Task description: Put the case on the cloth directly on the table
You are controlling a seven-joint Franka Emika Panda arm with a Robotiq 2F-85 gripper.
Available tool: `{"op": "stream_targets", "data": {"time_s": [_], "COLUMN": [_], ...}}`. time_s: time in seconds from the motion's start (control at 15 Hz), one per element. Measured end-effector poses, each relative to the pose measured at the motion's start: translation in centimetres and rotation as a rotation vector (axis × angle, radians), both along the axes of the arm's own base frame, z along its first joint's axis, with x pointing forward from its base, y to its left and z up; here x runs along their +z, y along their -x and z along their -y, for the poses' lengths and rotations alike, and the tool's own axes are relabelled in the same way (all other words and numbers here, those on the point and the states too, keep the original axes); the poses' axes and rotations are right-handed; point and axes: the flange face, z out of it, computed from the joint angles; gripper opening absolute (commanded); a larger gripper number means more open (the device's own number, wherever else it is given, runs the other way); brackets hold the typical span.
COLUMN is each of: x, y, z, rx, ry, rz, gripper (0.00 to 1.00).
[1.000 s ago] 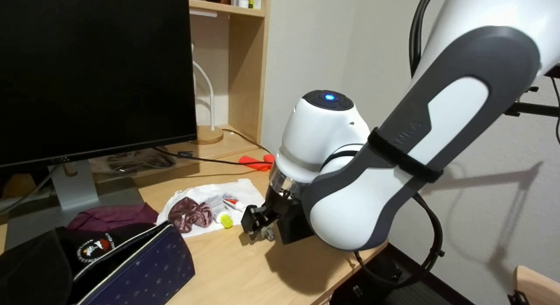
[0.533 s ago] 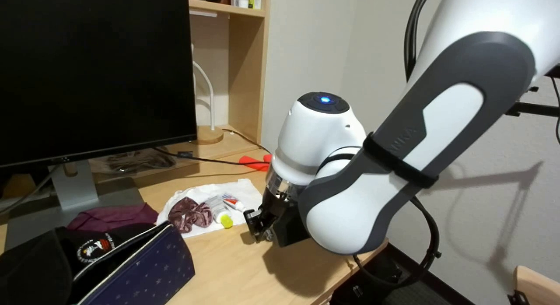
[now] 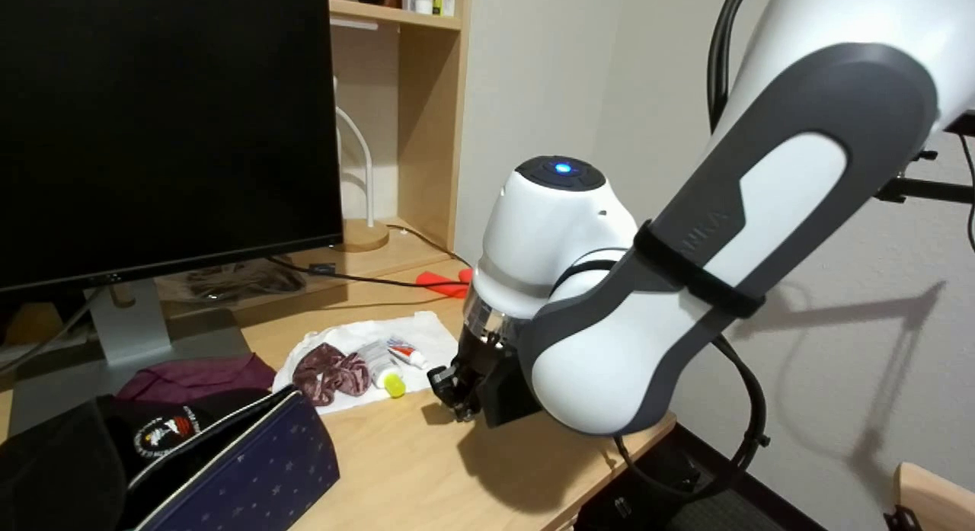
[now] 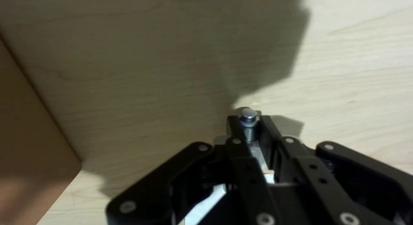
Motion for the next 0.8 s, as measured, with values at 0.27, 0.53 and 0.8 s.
{"op": "stream_targets", "data": {"time_s": [0.27, 0.53, 0.8], "x": [1.9, 6.1, 9.4], "y": [-0.5, -2.3, -3.8], "z": [0.5, 3.1, 6.3], "rx": [0.027, 0.056, 0.05], "ry": [-0.052, -0.131, -0.168], "rz": [-0.125, -0.286, -0.389], "gripper": [0.09, 0.08, 0.4]}}
